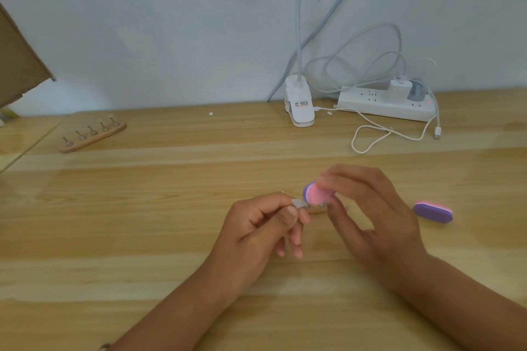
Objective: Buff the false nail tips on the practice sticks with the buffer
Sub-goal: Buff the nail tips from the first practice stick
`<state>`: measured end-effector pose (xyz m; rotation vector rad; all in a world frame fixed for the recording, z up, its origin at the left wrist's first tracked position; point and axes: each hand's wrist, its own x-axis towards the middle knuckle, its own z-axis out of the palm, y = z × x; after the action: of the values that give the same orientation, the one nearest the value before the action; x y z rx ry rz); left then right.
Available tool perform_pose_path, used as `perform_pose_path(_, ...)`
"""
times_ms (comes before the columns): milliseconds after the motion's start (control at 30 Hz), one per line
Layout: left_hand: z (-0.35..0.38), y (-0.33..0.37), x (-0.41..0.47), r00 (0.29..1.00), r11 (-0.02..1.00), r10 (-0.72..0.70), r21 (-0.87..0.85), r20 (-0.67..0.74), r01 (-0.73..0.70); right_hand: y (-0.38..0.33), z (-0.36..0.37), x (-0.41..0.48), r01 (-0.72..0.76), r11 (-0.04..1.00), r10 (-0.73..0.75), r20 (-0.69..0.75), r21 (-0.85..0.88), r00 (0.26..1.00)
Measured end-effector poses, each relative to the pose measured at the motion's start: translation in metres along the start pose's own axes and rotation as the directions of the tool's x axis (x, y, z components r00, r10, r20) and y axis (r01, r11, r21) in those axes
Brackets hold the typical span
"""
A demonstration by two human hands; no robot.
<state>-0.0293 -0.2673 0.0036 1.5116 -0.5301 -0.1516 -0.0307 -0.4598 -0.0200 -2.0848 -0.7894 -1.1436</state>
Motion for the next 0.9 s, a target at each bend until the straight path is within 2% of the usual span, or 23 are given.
perform_pose_path(100,0.001,0.000,0.001,0.999,1.000,0.014,-0.018,0.033,-0.014,-0.006,0.002,-0.003,0.106,0.994,-0.107,0.066,0.018,0.992)
perform_pose_path(200,-0.002,-0.002,0.001,0.999,0.999,0.047,-0.014,-0.003,-0.047,0.003,-0.001,0.001,-0.064,0.997,0.065,0.009,-0.042,0.998)
perform_pose_path(300,-0.003,-0.004,0.003,0.954,0.970,0.222,0.143,-0.203,-0.195,0.006,-0.003,0.004,-0.226,0.974,0.226,-0.027,-0.010,0.974)
perform_pose_path(400,-0.006,-0.006,0.011,0.873,0.916,0.338,0.338,-0.353,-0.217,0.004,0.002,0.003,-0.237,0.971,0.237,-0.006,-0.002,0.971)
perform_pose_path(467,-0.005,-0.009,0.016,0.877,0.899,0.329,0.400,-0.351,-0.177,0.005,0.003,0.004,-0.248,0.969,0.248,0.000,0.009,0.969)
perform_pose_path(700,0.001,-0.018,0.025,0.947,0.889,0.194,0.453,-0.257,-0.059,0.007,0.002,0.004,-0.299,0.952,0.299,0.005,0.060,0.954)
perform_pose_path(900,0.001,-0.021,0.025,0.971,0.821,0.150,0.570,-0.185,-0.018,0.006,0.003,0.006,-0.298,0.953,0.298,0.010,0.057,0.955)
